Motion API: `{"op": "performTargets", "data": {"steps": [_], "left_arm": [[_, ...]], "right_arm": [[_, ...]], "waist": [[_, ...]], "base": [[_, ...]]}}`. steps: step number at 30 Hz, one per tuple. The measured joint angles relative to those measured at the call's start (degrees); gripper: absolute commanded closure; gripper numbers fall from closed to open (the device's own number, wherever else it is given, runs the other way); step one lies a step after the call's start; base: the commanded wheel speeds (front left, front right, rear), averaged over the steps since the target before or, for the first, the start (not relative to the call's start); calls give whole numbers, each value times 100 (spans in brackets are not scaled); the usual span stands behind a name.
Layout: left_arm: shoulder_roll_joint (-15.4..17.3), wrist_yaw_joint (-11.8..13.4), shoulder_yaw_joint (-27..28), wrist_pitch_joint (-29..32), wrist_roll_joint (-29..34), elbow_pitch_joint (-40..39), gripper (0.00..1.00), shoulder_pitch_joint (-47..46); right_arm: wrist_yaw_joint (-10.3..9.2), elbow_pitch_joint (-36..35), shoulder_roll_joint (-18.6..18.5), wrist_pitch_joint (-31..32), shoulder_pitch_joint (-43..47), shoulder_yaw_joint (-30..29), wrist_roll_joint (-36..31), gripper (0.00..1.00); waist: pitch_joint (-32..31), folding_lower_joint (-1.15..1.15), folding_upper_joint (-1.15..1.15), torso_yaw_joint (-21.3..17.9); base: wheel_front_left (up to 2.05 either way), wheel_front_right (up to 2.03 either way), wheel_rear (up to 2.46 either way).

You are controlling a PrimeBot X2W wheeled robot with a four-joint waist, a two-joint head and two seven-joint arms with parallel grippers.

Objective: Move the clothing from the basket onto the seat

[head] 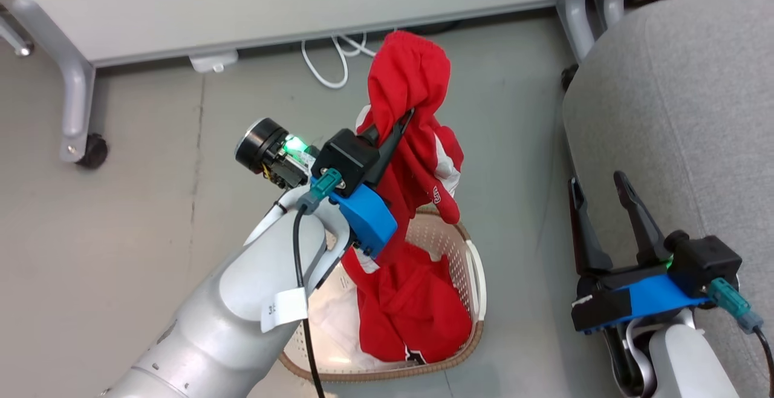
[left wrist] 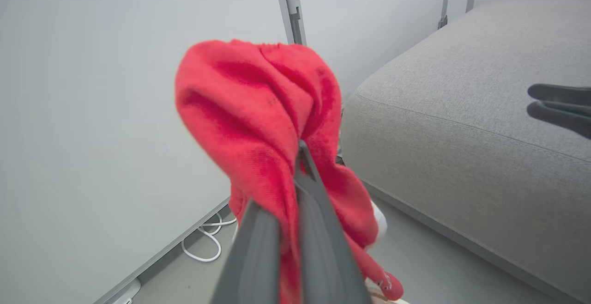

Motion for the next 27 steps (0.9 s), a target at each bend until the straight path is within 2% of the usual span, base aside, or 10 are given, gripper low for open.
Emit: {"op": "performTargets", "data": {"steps": [8,18,27], "left_arm": [[-47,-27,353,-1,124,-367,100,4],[-169,-163,264,-1,85,-589,100,29],[-154,-177,221,-1,58,-583,100,175]], "right_arm": [[0,43,0,0,280,-26,38,0],[0,130,0,0,573,-54,135,0],[0,149,-1,0,710,22,162,0]], "waist": [[-476,-1,0,47],[-951,0,0,86],[-1158,0,0,90]], "base": [[0,0,0],[0,0,0],[0,0,0]]}}
